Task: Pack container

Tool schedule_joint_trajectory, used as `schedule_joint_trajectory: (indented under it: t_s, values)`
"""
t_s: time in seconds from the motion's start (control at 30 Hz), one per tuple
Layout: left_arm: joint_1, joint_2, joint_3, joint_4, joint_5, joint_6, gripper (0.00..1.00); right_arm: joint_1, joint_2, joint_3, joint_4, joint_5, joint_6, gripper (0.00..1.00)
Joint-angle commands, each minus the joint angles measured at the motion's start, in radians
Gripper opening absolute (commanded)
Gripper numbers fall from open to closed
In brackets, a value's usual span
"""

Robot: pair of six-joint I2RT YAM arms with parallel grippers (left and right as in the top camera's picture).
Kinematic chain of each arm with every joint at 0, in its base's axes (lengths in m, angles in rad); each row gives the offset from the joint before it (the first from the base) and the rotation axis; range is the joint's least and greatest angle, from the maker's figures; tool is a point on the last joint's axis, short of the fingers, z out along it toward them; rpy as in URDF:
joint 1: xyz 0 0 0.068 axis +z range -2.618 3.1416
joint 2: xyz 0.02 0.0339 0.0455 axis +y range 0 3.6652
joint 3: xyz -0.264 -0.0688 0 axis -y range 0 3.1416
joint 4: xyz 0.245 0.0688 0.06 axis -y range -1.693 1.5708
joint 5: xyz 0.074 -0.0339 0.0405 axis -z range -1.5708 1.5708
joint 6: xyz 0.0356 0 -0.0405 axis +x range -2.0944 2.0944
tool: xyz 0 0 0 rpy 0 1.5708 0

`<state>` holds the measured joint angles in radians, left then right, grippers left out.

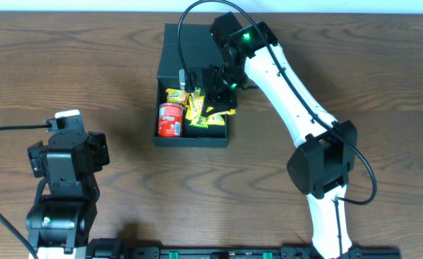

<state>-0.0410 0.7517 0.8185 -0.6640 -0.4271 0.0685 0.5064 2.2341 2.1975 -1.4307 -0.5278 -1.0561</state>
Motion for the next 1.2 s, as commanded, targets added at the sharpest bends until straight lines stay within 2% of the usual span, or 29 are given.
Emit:
schedule_joint_trajectory:
  t_s: [0.0,0.37,0.57,0.87,1.17]
  values:
    - [0.003,-0.02,0.011,0.008,-0.017,0.007,0.95,0.018,-0.019,-0.009,0.006,-0.03,-0.024,0.09]
    - [0.003,-0.029,0.011,0.007,0.091,0.006,0.95,0.028,-0.019,-0.14,0.116,-0.075,-0.022,0.09]
    - [0.003,-0.029,0.011,0.006,0.138,0.006,0.95,0.05,-0.019,-0.214,0.215,-0.075,0.028,0.11]
    - [0.003,-0.029,0.011,-0.001,0.14,0.006,0.96,0.091,-0.019,-0.307,0.363,-0.005,0.147,0.11]
    - [0.003,-0.029,0.011,-0.021,0.14,0.006,0.95,0.095,-0.019,-0.342,0.394,0.068,0.193,0.11]
